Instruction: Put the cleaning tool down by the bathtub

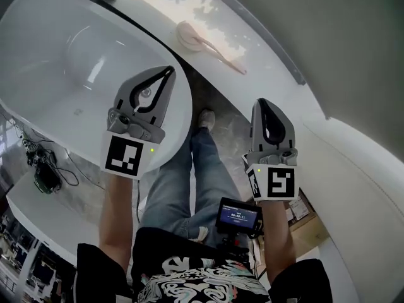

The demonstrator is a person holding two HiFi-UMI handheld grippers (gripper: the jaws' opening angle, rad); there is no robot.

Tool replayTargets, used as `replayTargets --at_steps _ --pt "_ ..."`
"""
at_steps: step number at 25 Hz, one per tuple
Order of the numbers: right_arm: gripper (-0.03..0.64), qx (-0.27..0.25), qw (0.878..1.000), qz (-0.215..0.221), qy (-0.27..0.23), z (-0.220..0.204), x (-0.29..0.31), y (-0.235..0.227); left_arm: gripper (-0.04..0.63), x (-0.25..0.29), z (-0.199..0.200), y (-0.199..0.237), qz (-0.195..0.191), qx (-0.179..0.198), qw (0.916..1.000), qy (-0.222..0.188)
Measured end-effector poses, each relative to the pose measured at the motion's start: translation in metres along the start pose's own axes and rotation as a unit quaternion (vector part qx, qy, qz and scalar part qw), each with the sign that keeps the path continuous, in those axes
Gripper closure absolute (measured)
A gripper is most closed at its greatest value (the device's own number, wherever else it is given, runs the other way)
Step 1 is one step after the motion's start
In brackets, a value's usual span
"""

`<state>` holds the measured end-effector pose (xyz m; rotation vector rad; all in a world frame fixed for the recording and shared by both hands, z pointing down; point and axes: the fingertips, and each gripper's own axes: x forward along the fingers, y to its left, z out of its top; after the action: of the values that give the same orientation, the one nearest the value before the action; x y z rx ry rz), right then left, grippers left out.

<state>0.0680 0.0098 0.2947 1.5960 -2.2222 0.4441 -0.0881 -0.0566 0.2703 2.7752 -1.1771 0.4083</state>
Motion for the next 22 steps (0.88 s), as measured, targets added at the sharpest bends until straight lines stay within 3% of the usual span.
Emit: replayTargets --at_steps 6,10,16,22 --pt "0.589 0.0 0.999 -0.006 -0.043 0.06 -0.03 0.003 0.578 -0.049 0.049 0.021 0.058 -0.045 0.9968 -0.031" --pt "0.589 -0.019 0.998 -0.008 -0.067 0.105 -0.045 0.009 0.578 -0.072 0.095 0.027 0.081 -0.026 0.9948 -0.056" --pt "0.589 -0.034 0.993 -0.016 -0.109 0.178 -0.077 0.02 0.578 -0.098 0.164 0.033 0.08 -0.025 0.993 -0.082" --pt "0.589 -0.043 0.991 -0.03 -0.121 0.212 -0.106 0.02 0.578 -0.121 0.216 0.031 0.087 -0.012 0.9904 -0.107"
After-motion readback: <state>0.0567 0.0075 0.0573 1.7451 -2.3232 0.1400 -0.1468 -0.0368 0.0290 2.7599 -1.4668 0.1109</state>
